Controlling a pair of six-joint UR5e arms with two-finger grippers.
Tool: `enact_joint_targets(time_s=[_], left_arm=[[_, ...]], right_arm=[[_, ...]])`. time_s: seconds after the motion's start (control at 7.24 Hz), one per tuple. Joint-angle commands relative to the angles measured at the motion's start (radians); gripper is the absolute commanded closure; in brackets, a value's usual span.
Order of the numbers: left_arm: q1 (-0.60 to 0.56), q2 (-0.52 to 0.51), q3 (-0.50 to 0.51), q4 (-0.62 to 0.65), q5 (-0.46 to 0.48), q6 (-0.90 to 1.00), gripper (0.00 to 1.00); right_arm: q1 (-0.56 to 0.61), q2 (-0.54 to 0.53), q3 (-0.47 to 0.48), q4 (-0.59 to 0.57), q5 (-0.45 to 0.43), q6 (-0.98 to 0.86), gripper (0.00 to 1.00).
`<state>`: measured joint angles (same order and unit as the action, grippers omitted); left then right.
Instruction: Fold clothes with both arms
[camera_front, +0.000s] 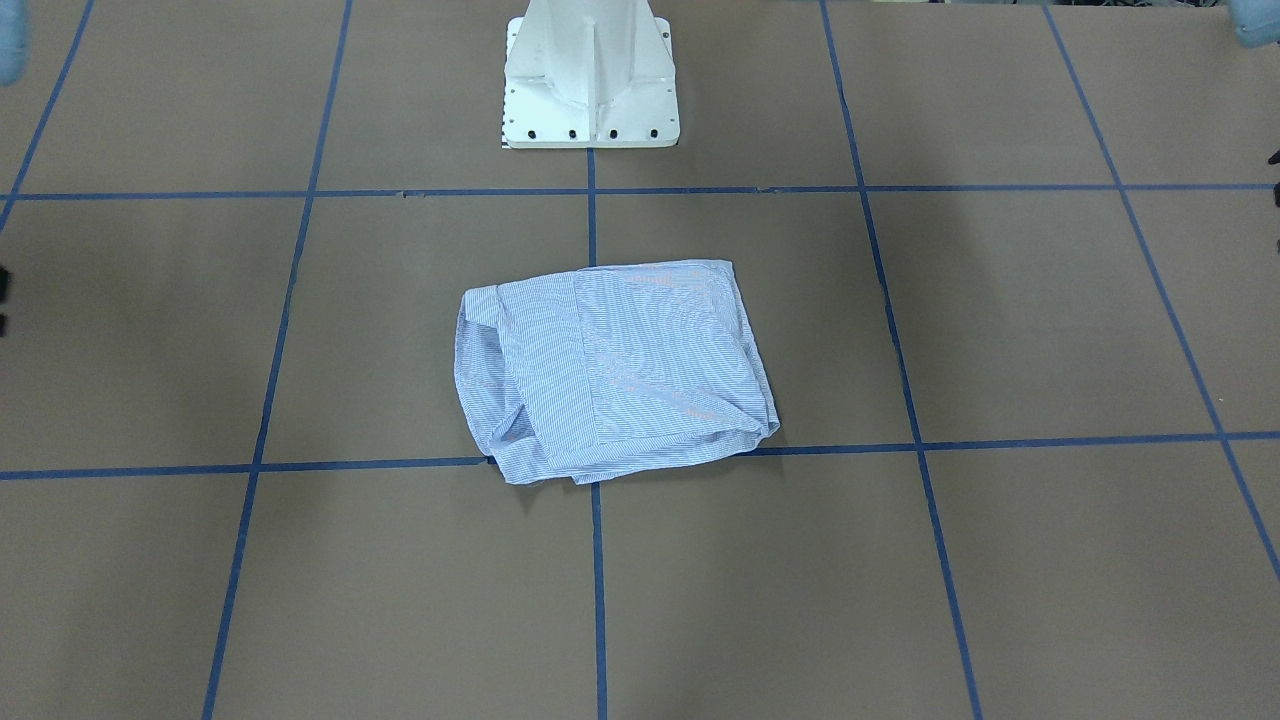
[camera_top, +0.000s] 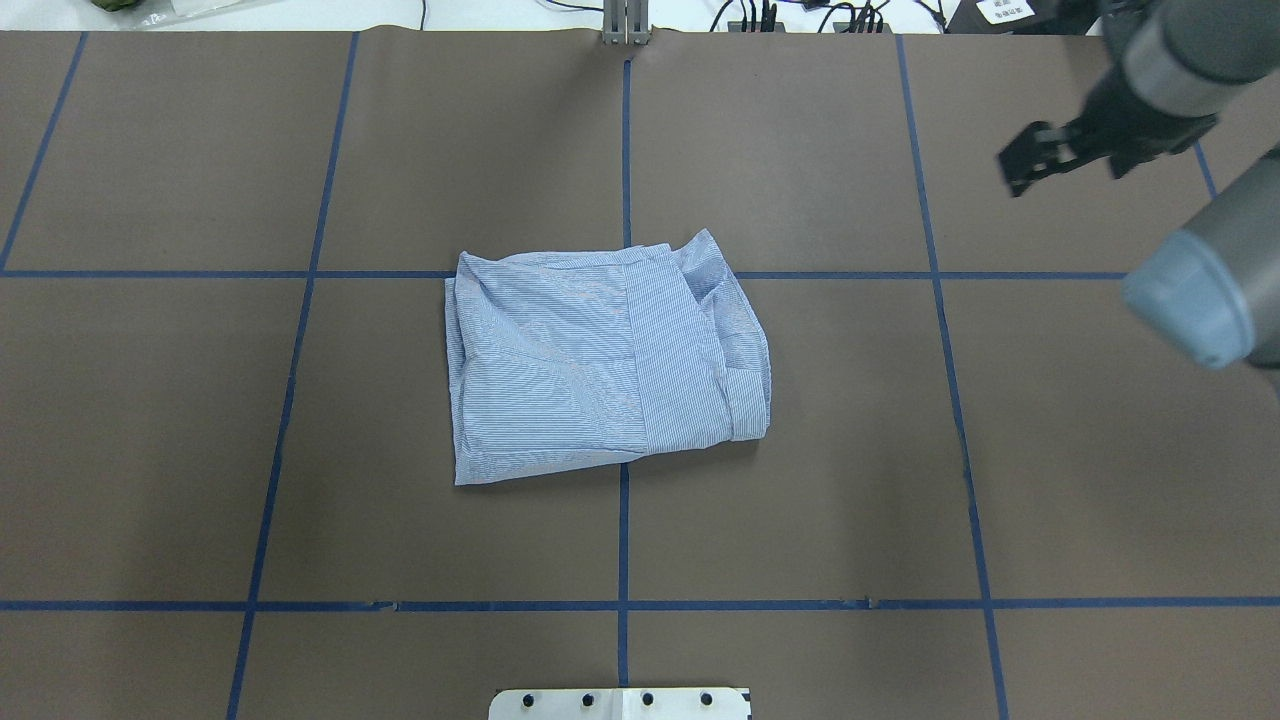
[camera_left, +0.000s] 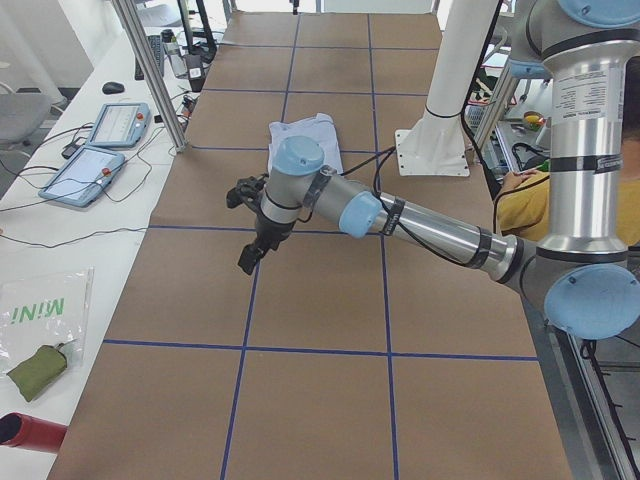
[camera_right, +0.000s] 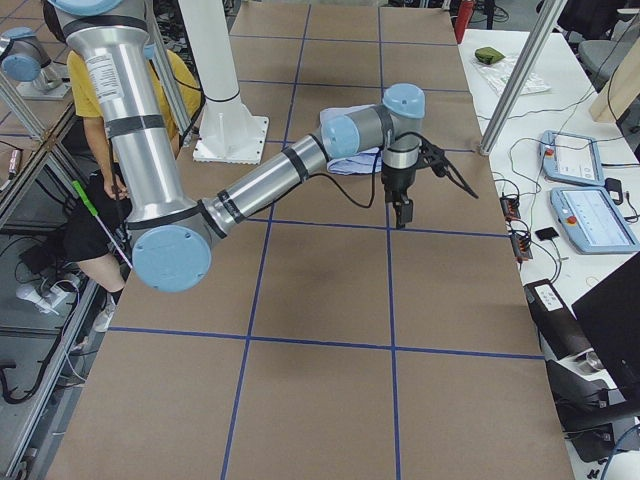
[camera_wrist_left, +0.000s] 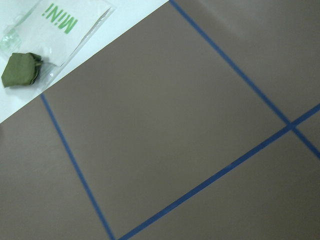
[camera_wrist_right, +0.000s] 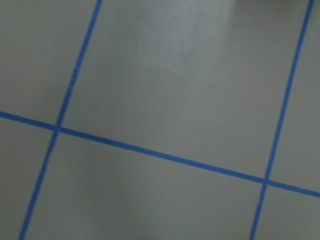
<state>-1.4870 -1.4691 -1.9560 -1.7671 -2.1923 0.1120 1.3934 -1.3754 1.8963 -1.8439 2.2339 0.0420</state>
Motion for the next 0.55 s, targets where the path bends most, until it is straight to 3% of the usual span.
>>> enact_joint_targets(time_s=[0.0, 0.28, 0.41], left_arm=[[-0.094, 0.055, 0.076, 0.061, -0.062, 0.001, 0.0], [-0.093, 0.056, 0.143, 0.242, -0.127, 0.006, 0.0], [-0.091, 0.099, 0.108, 0.264, -0.127, 0.006, 0.0]], right_arm=[[0.223, -0.198, -0.062, 0.006, 0.087, -0.207, 0.0], [0.248, -0.37, -0.065, 0.052, 0.079, -0.214, 0.0], [0.248, -0.413, -0.065, 0.057, 0.081, -0.212, 0.0]])
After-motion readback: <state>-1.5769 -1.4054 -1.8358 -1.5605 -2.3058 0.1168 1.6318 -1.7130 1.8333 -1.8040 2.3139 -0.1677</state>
